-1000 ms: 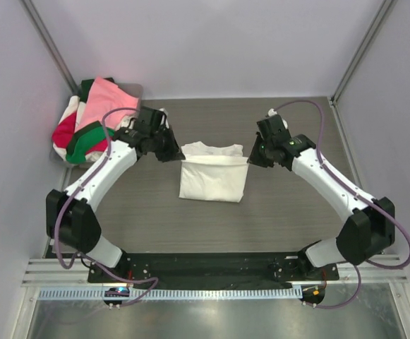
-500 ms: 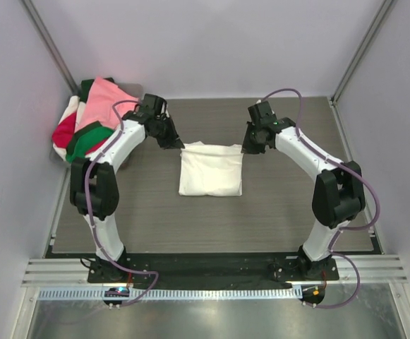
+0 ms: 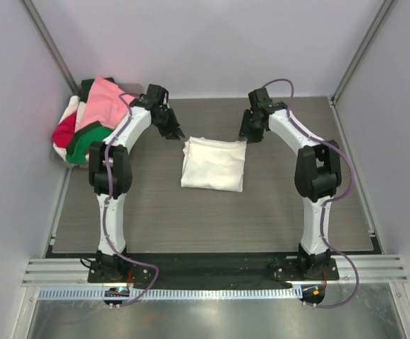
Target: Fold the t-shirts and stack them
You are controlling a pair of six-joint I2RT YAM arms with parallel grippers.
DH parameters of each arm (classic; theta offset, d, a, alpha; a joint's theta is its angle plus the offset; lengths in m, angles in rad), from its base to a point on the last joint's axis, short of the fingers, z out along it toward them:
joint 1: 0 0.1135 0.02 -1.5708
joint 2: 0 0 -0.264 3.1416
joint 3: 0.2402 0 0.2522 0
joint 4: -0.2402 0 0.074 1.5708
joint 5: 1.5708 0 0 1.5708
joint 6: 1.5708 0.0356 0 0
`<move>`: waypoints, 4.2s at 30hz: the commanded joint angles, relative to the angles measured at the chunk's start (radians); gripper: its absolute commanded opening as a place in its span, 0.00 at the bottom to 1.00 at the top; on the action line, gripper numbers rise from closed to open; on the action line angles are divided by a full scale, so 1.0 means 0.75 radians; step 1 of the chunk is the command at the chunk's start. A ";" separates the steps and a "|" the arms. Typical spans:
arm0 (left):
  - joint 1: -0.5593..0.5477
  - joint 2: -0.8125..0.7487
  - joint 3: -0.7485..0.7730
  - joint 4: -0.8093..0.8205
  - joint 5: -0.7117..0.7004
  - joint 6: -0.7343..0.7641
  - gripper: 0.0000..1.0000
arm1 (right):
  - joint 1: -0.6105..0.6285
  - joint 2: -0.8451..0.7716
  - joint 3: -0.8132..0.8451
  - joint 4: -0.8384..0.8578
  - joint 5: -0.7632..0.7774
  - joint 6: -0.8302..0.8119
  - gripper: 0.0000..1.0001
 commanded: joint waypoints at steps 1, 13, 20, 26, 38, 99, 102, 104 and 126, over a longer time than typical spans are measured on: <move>0.072 0.083 0.319 -0.202 -0.051 0.016 0.28 | -0.058 0.089 0.273 -0.137 -0.008 -0.088 0.49; -0.026 -0.360 -0.051 -0.089 -0.078 -0.035 0.48 | 0.015 -0.382 -0.190 0.082 -0.326 0.049 0.67; -0.194 -0.469 -0.471 0.222 0.028 -0.150 0.45 | 0.128 -0.446 -0.626 0.457 -0.572 0.253 0.45; -0.222 -0.361 -0.741 0.462 0.080 -0.248 0.41 | 0.105 -0.315 -0.792 0.467 -0.493 0.192 0.37; -0.226 -0.485 -1.148 0.468 -0.117 -0.207 0.37 | 0.099 -0.550 -1.077 0.314 -0.225 0.121 0.52; -0.216 -1.866 -1.244 -0.244 -0.872 0.114 0.64 | -0.445 0.697 0.805 0.136 0.986 -0.595 0.01; -0.157 -1.836 -1.246 -0.232 -0.843 0.126 0.64 | -0.490 0.791 0.909 0.305 0.997 -0.661 0.01; -0.137 -1.815 -1.248 -0.230 -0.835 0.128 0.64 | -0.510 0.822 0.938 0.412 1.037 -0.746 0.01; -0.132 -1.696 -1.234 -0.246 -0.818 0.130 0.63 | -0.461 0.433 0.689 1.196 1.375 -0.794 1.00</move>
